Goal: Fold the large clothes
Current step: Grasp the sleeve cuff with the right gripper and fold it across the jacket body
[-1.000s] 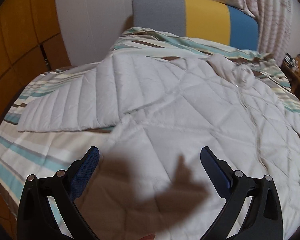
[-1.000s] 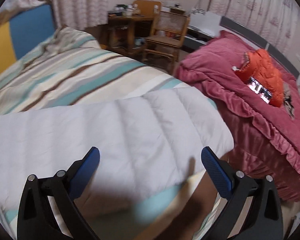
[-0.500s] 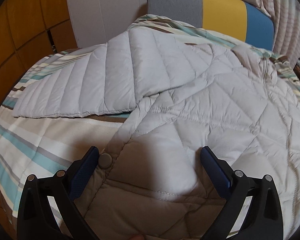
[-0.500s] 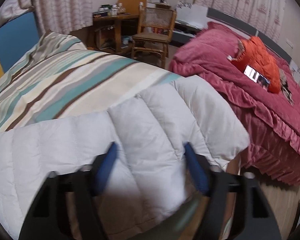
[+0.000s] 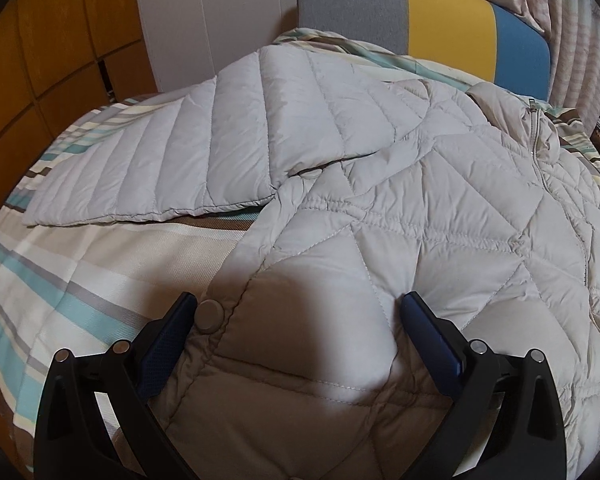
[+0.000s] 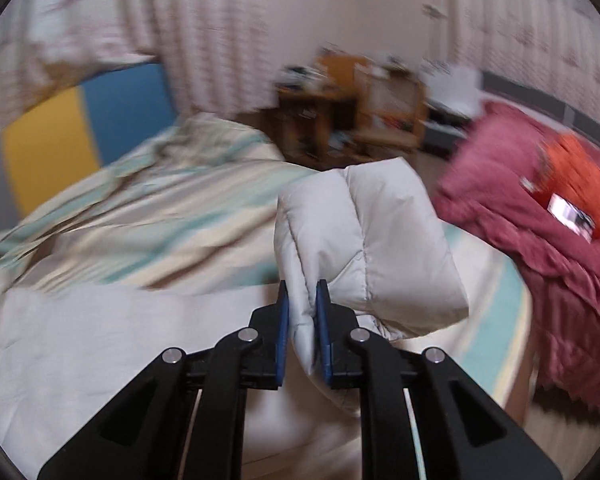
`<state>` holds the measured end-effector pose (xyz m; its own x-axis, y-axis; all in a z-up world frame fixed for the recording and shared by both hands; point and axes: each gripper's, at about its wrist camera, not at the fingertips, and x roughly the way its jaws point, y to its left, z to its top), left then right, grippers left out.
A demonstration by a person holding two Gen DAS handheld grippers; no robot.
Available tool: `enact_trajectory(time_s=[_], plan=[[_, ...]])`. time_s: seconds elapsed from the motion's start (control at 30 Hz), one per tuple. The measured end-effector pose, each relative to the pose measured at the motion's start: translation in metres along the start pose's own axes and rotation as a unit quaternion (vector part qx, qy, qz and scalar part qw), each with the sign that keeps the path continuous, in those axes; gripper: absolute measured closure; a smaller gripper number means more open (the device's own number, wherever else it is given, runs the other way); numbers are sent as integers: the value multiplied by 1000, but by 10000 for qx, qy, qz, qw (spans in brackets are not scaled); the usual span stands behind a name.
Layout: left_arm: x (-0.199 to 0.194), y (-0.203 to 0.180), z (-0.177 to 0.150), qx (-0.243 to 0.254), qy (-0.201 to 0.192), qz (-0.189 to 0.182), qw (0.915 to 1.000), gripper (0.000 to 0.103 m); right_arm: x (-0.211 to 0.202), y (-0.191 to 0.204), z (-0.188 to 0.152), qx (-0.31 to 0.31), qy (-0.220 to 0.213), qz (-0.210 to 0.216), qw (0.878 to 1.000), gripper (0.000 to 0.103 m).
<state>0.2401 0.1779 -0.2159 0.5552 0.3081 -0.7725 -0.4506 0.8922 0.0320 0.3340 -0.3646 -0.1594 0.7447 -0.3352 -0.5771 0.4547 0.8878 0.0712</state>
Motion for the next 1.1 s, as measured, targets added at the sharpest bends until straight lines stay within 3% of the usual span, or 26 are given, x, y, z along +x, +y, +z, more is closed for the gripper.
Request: enact_trajectory(time_s=[0.1,0.2,0.4,0.47,0.5,0.53,0.57,0.67,0.77,0.87,0.93,1.0,1.03,1.1], plan=[[-2,-1,-1,25,-33,52,10000,3,-17,47,-7,-638,-235,397,9969,94],[-3,1,-1,-6,-19,6,10000,3,-36,99,-19,-1366,-476,805,9862,95],[-5,1,2,-21,-38,-1,10000,3,-66,188,-51,-2808,-953,1359,9453,99],[-5,2,2,-33,-44,-19,10000,3,-66,196,-58,-2881,-855,1333,9444,85],[-5,2,3,-44,-46,-22,10000,3,-64,190,-58,-2797,-801,1237,9487,47],[-5,2,4,-53,-44,-27,10000,3,-66,187,-61,-2707,-852,1119,9523,18],[-5,2,4,-60,-44,-33,10000,3,-67,176,-61,-2622,-996,838,9562,15],[-5,2,5,-55,-57,-24,10000,3,-67,164,-63,-2713,-1196,257,9547,18],[-5,2,5,-52,-56,-23,10000,3,-46,136,-62,-2583,-808,-110,9626,19],[-5,2,4,-53,-53,-26,10000,3,-22,115,-64,-2530,-413,-392,9658,30],[-5,2,4,-52,-53,-25,10000,3,-2,108,-65,-2590,-171,-523,9643,45],[-5,2,4,-57,-55,-30,10000,3,10,104,-64,-2575,-43,-551,9647,78],[-5,2,4,-55,-57,-26,10000,3,13,103,-63,-2549,-26,-544,9654,89],[-5,2,4,-54,-58,-25,10000,3,12,106,-60,-2482,-75,-420,9678,94]])
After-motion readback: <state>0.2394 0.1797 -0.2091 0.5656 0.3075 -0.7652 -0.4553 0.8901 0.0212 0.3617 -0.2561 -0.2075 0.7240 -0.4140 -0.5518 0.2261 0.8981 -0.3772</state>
